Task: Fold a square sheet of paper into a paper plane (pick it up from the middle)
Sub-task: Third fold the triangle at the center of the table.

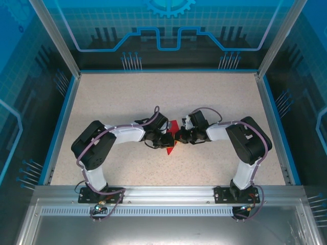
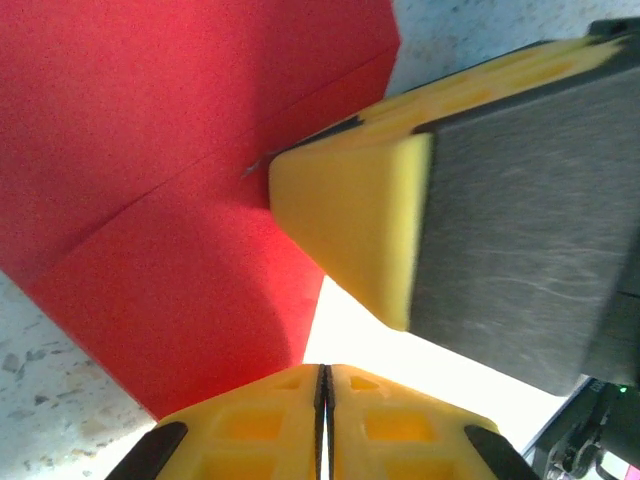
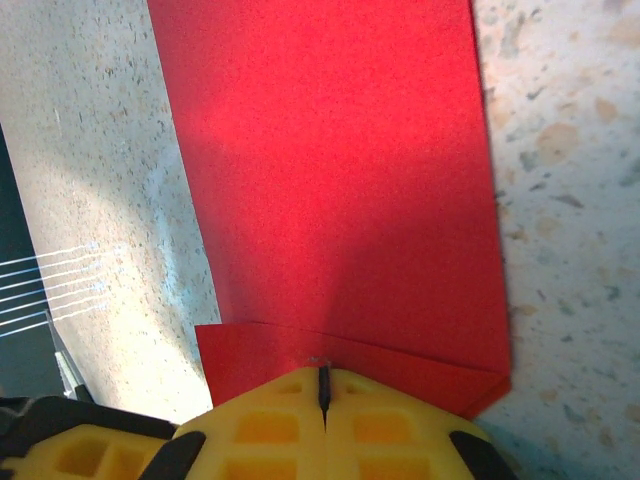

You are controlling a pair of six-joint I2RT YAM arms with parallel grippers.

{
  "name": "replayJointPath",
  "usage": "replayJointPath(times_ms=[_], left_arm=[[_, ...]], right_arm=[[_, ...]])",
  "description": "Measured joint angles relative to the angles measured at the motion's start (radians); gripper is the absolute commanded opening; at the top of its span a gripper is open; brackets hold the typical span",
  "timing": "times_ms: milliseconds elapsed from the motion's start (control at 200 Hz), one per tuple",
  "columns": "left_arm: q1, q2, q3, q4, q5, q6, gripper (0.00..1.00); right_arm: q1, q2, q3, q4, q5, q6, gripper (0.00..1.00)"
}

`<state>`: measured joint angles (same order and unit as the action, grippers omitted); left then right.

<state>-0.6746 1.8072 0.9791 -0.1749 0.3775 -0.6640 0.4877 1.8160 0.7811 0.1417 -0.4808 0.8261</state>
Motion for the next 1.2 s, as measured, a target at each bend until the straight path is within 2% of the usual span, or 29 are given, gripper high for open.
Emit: replayJointPath(times_ms=[425,1200], left_arm=[[-0.006,0.033,-0.018,0.016,0.007,-0.009,0.11],[-0.027,-0.047,-0.121,0.048,0.011,0.038,0.11]], right_arm=[[-0.005,0.008,0.006,-0.005,-0.013,0.000,0.00],[-0.011,0.029,0.030,-0.028,-0.044,0.000,0.00]])
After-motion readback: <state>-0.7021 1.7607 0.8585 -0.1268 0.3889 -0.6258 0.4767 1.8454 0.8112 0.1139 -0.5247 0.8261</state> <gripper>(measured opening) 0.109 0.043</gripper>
